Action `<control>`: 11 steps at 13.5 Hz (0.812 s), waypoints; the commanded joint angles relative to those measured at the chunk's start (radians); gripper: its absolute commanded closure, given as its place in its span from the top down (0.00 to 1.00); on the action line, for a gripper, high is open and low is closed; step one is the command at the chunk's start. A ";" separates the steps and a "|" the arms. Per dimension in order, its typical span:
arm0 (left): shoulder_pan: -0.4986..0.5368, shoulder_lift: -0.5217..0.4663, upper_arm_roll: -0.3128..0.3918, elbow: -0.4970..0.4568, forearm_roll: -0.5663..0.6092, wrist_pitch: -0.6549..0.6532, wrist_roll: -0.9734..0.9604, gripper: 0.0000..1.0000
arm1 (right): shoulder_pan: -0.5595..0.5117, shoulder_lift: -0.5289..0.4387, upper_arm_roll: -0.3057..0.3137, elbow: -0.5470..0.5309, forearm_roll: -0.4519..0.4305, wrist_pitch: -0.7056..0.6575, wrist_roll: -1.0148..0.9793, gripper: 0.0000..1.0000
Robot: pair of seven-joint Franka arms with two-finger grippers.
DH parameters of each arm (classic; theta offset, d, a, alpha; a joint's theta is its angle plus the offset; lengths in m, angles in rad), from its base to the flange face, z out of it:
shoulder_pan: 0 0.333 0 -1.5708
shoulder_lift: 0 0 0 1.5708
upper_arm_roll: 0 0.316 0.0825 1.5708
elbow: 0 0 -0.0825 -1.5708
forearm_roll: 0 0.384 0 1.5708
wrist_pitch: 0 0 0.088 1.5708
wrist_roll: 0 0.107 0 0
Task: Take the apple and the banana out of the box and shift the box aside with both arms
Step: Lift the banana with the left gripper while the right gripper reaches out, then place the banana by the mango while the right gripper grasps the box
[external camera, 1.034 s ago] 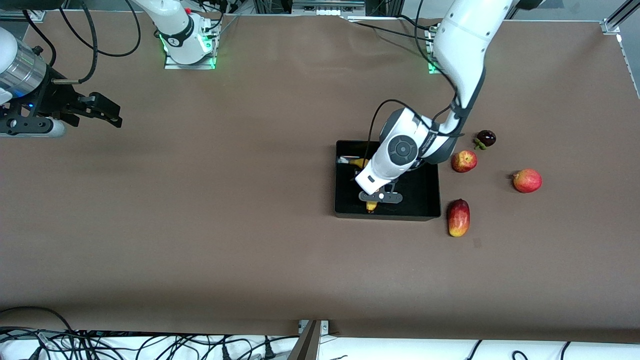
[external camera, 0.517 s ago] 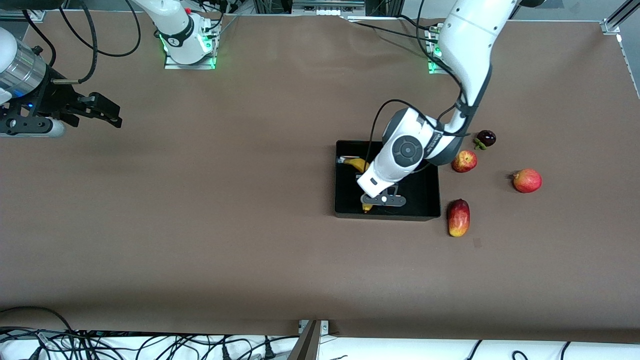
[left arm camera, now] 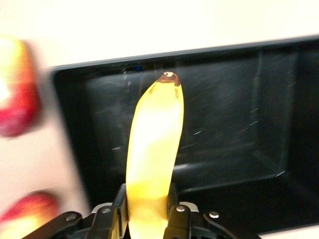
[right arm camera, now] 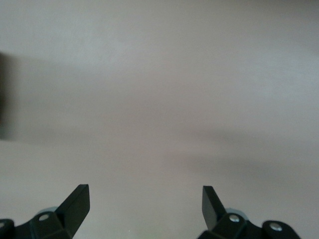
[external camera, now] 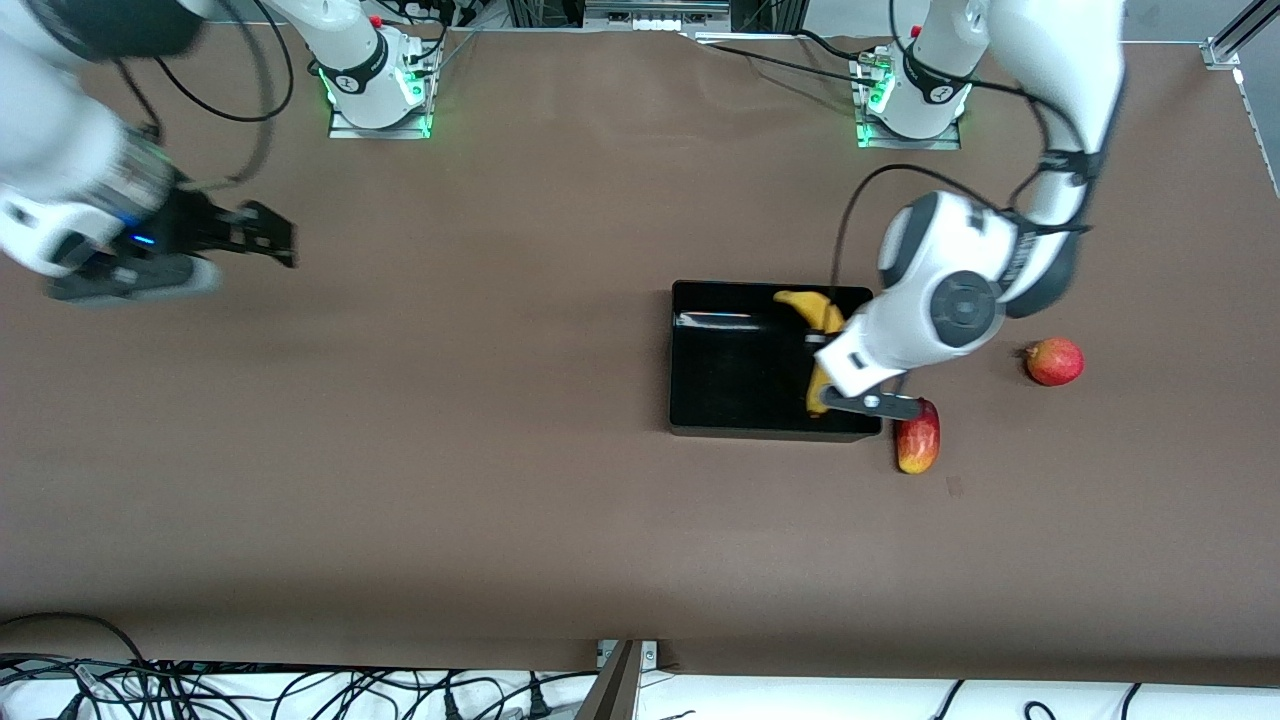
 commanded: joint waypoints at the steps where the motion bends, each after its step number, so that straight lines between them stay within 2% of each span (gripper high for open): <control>1: 0.024 -0.001 0.108 0.027 0.144 -0.090 0.293 0.00 | 0.105 0.103 0.003 0.022 0.022 0.034 0.040 1.00; 4: 0.044 0.049 0.203 0.013 0.160 -0.003 0.464 0.00 | 0.258 0.264 0.004 0.069 0.029 0.246 0.291 1.00; 6: 0.056 0.109 0.254 -0.007 0.158 0.133 0.586 0.00 | 0.345 0.388 0.004 0.135 0.030 0.333 0.445 1.00; 9: 0.058 0.164 0.265 -0.104 0.148 0.334 0.607 0.00 | 0.438 0.542 0.004 0.245 0.030 0.439 0.618 1.00; 11: 0.058 0.200 0.266 -0.118 0.152 0.419 0.610 0.04 | 0.497 0.620 0.004 0.287 0.027 0.537 0.698 1.00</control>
